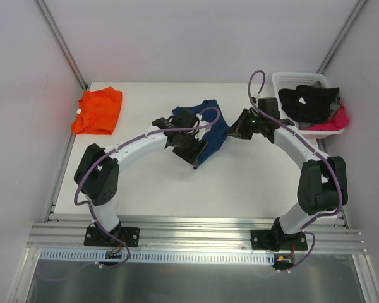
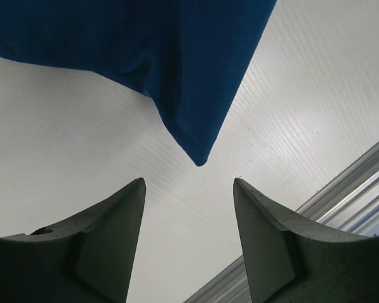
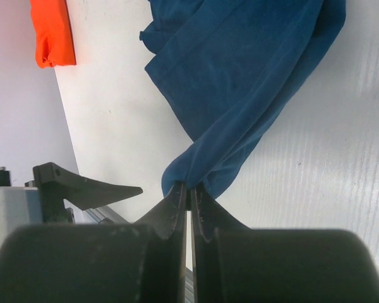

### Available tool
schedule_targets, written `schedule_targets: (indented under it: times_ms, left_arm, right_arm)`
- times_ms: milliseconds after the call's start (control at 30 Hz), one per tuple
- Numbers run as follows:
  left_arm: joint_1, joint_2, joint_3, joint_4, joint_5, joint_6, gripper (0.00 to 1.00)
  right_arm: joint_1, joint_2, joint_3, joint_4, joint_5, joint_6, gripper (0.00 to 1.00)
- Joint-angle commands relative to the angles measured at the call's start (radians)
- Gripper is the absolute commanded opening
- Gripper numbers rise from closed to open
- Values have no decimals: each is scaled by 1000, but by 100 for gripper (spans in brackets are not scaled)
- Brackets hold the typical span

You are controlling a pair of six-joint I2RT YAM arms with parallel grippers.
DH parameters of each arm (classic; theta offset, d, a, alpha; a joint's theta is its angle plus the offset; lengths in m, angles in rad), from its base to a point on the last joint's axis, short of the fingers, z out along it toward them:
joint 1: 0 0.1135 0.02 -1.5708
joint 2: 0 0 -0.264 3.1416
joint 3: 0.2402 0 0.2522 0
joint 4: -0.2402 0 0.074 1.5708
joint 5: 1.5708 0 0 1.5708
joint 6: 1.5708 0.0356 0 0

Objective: Fold and stack the t-shirts
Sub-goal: Fold the tshirt

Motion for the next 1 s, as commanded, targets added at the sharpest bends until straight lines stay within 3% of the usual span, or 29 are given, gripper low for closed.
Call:
schedule_targets:
  times_ms: [0,400,500,700,833,900,933,967]
  left_arm:
    - [-7,32,-14,-24,30,4,59]
    - [-10,144,58,-14,73,-7,52]
    - [-10,149,69,-15,80,-7,46]
    - [-11,129,59,-14,77,-10,45]
    - [-16,118,67,-12,66,-5,33]
    - [-17,123,73,-14,67,-7,18]
    - [-20,125,75,-14,61,-5,2]
    - [-22,125,76,-12,61,-5,0]
  right_arm:
    - [-8,-44,-1,24,-9,1,0]
    - [-9,-28,25,22,-8,-3,0]
    - [-8,-27,28,22,-7,-2,0]
    - [-9,-25,24,28,-6,3,0]
    - [-9,-22,22,34,-4,3,0]
    - [-9,-22,22,34,-3,3,0]
    - [-9,-21,24,34,-1,3,0]
    - [-9,-22,25,34,0,1,0]
